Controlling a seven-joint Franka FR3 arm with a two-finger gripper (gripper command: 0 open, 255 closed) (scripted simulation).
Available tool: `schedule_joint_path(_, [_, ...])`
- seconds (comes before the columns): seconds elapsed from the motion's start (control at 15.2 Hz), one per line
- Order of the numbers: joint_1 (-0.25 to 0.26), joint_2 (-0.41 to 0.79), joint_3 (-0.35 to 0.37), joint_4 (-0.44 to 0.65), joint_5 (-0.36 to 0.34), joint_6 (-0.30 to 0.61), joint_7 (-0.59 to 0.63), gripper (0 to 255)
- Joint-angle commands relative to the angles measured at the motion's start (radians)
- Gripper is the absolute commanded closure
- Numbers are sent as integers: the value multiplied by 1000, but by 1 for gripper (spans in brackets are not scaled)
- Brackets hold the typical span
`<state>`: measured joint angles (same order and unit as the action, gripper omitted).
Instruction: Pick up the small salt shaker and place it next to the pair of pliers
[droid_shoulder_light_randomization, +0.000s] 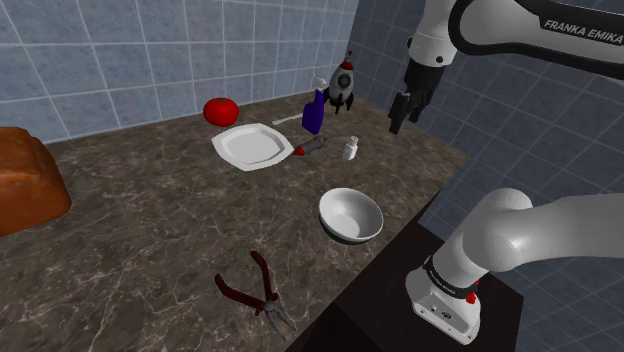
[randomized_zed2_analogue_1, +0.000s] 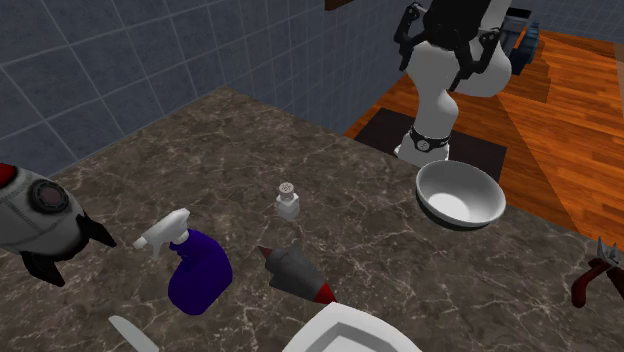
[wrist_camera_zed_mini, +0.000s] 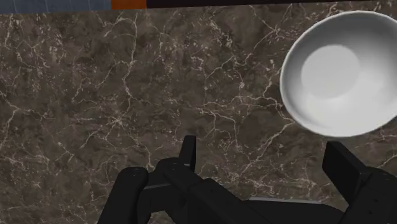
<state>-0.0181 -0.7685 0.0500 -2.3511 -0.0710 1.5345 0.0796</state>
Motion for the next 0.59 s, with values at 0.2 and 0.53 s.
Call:
schedule_joint_path(0.2, [-15,61,-35,-25,-28,93,-33,0])
schedule_joint_path(0.53, [-40,186,-91,-37,-67,246,-85,0])
